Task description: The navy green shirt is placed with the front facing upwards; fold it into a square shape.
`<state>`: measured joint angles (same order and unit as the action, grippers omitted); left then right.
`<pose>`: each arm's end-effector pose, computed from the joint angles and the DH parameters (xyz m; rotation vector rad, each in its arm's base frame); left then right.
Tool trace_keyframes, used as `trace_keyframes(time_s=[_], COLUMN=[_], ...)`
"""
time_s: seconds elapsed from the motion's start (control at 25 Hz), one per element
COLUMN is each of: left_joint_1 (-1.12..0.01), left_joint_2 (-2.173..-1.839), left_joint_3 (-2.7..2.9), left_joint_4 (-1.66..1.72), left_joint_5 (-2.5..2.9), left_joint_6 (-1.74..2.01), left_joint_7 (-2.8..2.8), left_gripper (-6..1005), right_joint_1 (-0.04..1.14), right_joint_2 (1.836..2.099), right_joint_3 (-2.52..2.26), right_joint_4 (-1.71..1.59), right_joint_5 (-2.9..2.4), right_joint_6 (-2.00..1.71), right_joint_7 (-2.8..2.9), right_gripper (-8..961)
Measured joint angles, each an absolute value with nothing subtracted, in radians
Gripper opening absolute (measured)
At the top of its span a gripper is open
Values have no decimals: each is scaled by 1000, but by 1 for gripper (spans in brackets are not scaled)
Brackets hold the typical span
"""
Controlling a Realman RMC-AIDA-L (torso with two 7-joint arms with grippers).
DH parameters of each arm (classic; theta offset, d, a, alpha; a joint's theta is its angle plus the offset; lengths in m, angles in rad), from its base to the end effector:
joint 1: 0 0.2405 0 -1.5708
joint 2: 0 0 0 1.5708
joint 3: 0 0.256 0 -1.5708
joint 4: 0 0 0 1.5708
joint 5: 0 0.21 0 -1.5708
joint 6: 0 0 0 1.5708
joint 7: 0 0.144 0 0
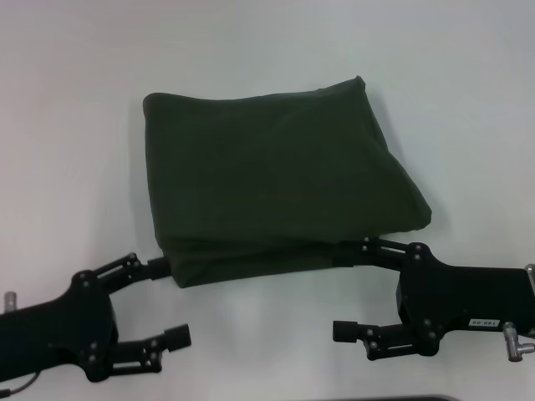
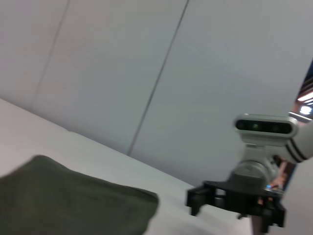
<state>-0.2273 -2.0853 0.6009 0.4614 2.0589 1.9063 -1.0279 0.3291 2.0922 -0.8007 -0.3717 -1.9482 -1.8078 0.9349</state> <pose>-0.3139 0.1831 -0.0192 -2.7650 -0.6776 -1.0584 0.2884 0.2063 -0.0495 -2.8871 0.4900 1.0512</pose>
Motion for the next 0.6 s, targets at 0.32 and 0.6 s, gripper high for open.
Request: trace_keyframes(time_s=[0.32, 0.6], left_joint_1=[-258, -275], left_joint_2=[-2099, -2110], left_joint_3=[643, 641], left_joint_4=[432, 425], left_joint_5=[2088, 2088], left_joint_6=[1930, 1917], left_joint_7=[-1067, -1057], left_gripper=[934, 934], right_joint_1=[335, 340], right_joint_2=[2092, 2092], right_joint_3=[-801, -799], right_joint_4=[-371, -371], right_joint_5=[-1948, -1942], right_joint_6=[-1803, -1803], right_joint_7=[934, 934], right_gripper=[928, 927])
